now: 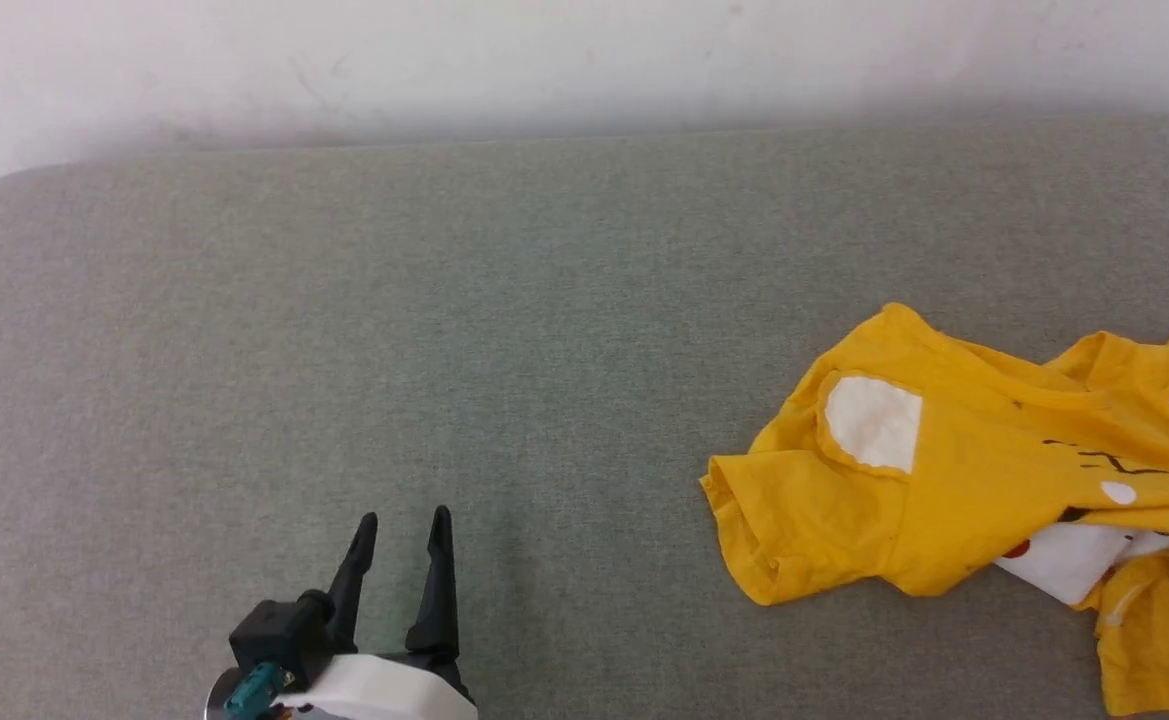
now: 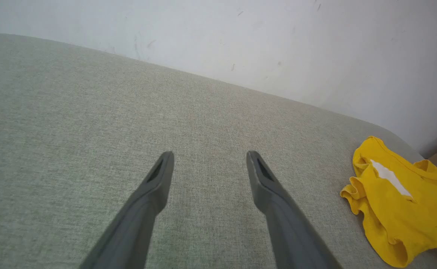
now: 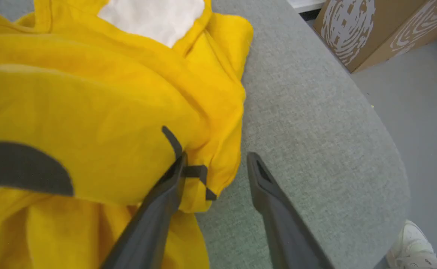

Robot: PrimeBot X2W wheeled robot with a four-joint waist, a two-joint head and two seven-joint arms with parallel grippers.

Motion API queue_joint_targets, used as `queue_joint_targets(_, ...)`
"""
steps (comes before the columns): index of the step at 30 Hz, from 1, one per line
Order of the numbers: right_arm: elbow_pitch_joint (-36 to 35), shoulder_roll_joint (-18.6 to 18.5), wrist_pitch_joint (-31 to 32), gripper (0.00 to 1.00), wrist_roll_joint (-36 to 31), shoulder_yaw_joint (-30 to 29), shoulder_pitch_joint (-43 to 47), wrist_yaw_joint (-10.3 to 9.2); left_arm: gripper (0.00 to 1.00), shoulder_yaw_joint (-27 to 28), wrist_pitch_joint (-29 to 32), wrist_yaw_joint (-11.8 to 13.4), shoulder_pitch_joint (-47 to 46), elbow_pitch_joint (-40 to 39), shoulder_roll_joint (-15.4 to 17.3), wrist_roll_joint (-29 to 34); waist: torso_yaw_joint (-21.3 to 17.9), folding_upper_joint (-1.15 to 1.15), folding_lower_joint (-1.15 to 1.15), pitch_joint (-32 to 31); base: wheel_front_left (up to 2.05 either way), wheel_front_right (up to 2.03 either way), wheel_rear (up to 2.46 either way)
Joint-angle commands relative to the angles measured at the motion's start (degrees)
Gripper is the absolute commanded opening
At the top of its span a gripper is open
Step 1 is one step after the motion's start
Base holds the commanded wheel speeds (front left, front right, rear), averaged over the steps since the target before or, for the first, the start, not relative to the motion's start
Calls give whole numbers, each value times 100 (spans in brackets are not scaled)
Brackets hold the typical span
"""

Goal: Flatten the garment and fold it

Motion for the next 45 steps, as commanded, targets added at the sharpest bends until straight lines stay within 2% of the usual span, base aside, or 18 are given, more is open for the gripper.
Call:
queue_joint_targets(1,-169,35,-117,100,-52,58,-125,-5,100,13,6,30,11,-36,18,-41,-94,0,0,-82,0,0,0)
queue_joint_targets(8,-1884,589,-622,100,-211,403,-248,-5,100,-38,-10,18,-11,-133,27,-32,-256,0,0,-292,0,0,0)
queue_joint_targets(12,-3030,1200,-664,100,-453,586,262,-5,100,-53,-30,27,118,-201,36,-27,-288,0,0,-385,0,0,0)
queue_joint_targets(16,-3608,1448,-873,100,-477,692,908,-5,100,-33,-66,42,337,-305,50,-1,-306,0,0,-426,0,0,0)
queue_joint_targets(20,-3642,1469,-1011,100,-20,895,1324,-5,100,-7,-77,114,496,-382,83,46,-361,0,0,-439,0,0,0)
queue_joint_targets(25,-3747,1471,-1144,100,-87,918,1303,-5,100,-159,154,74,118,-524,193,214,-427,0,0,-359,0,0,0)
queue_joint_targets(31,-3921,1472,-1117,100,-151,864,1016,-5,100,-796,977,-342,-1459,-395,251,657,-458,0,0,-8,0,0,0)
queue_joint_targets(37,-4112,1472,-1058,100,-138,911,775,-5,100,-1539,2024,-692,-3281,405,-92,900,-576,0,0,600,0,0,0)
queue_joint_targets(41,-4320,1472,-973,100,-137,947,619,-5,100,-1962,2584,-736,-4054,1048,-212,759,-734,0,0,964,0,0,0)
queue_joint_targets(45,-4440,1472,-910,100,-150,974,466,-5,100,-2364,3095,-614,-4448,1541,-232,453,-900,0,0,1222,0,0,0)
